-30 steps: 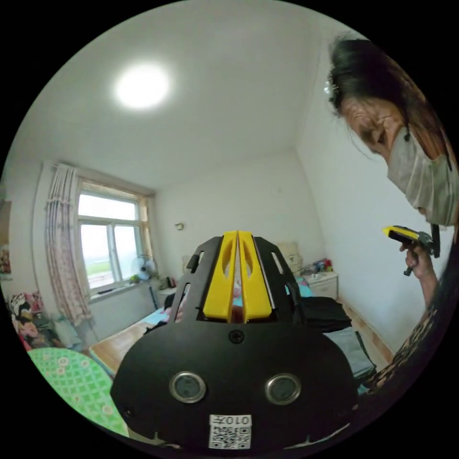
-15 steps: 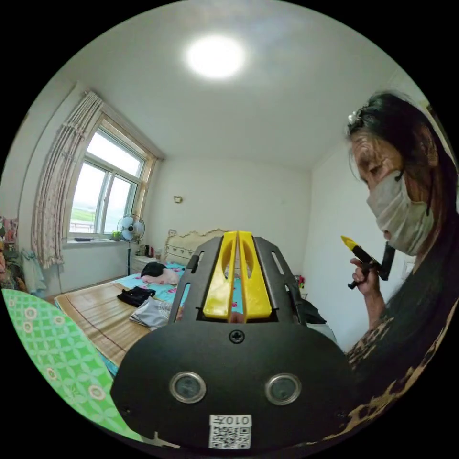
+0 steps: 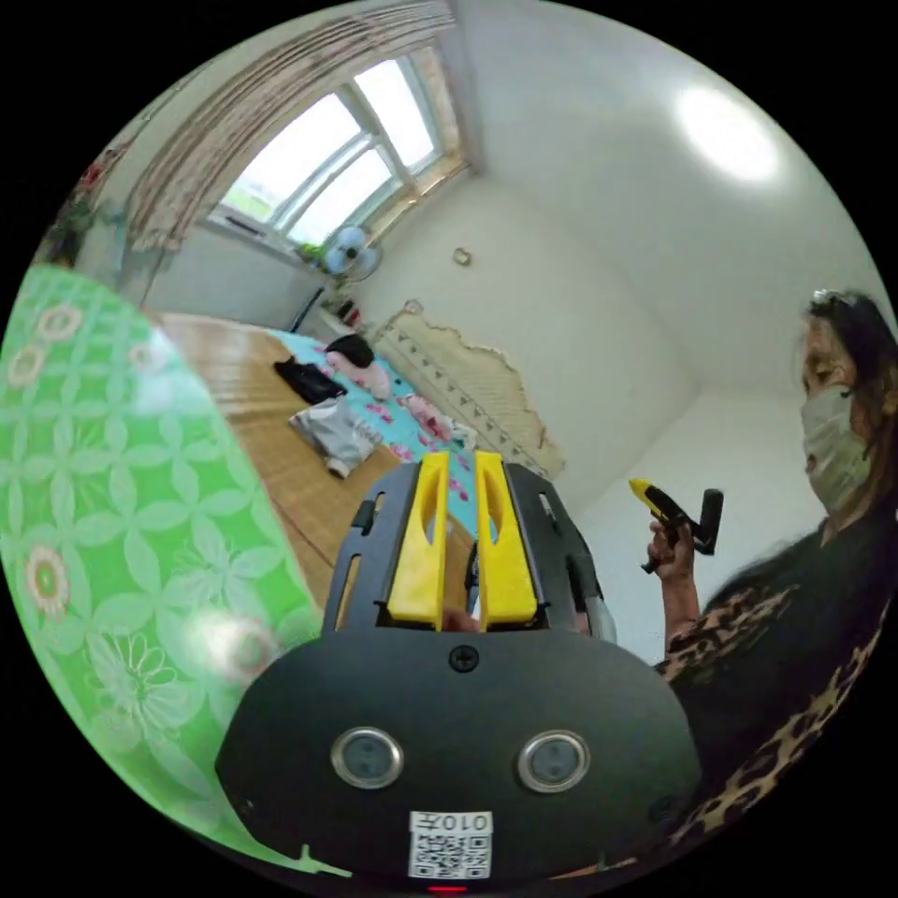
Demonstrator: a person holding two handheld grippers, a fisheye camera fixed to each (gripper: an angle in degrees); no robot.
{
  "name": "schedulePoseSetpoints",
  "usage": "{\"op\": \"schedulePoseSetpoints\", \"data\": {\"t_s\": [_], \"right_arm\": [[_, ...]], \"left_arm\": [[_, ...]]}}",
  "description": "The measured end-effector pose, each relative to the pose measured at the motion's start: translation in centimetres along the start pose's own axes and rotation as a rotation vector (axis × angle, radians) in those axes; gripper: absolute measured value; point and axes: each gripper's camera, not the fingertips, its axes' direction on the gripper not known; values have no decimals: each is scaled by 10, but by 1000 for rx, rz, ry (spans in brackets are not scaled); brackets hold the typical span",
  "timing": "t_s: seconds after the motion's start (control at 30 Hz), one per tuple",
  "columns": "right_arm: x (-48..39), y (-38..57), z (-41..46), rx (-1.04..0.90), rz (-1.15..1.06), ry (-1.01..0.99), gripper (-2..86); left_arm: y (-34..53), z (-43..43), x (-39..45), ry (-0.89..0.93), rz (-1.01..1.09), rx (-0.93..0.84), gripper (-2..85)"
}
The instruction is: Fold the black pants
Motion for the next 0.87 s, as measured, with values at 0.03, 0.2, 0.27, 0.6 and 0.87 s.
{"op": "schedulePoseSetpoints", "data": {"t_s": [0.03, 0.2, 0.27, 0.6, 0.87], "right_arm": [[17, -5, 33, -87, 49, -99, 110], [73, -20, 138, -245, 240, -436, 129], [78, -38, 155, -278, 209, -414, 131], [122, -180, 242, -495, 151, -477, 159], [129, -265, 282, -553, 313, -583, 169]], "left_arm": [[7, 3, -20, -26, -58, 15, 5], [13, -1, -62, -92, -223, 40, 0], [-3, -12, -45, -191, -200, 31, 0], [-4, -5, -63, -314, -307, 36, -1], [11, -16, -96, -263, -316, 8, -1]]}}
